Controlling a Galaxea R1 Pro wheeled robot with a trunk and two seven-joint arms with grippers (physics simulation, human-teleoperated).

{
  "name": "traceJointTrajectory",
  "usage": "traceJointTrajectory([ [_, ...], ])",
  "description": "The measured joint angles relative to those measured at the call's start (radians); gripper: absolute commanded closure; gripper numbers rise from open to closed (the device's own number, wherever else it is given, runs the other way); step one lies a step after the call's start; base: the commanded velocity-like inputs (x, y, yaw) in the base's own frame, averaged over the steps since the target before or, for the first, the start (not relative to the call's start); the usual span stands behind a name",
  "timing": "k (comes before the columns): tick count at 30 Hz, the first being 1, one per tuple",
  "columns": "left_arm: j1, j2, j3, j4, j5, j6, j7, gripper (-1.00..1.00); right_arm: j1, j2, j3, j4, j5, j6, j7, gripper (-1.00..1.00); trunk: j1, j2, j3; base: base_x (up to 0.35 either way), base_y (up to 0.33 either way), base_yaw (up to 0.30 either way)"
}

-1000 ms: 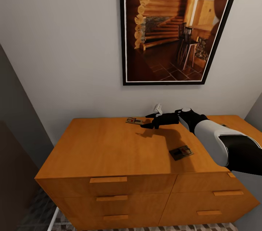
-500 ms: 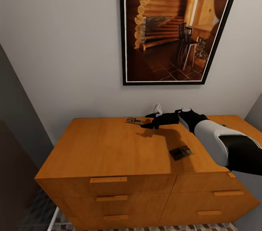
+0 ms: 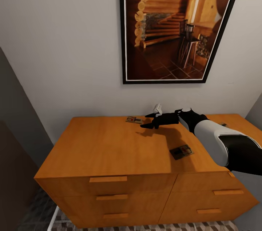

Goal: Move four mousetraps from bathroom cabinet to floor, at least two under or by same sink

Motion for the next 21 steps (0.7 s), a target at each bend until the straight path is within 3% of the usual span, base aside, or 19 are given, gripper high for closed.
traceJointTrajectory([
  [21, 0.000, 0.000, 0.000, 0.000, 0.000, 0.000, 0.002, -1.00, 0.000, 0.000, 0.000, 0.000, 0.000, 0.000, 0.000, -1.00, 0.000, 0.000, -0.024, 0.000, 0.000, 0.000],
])
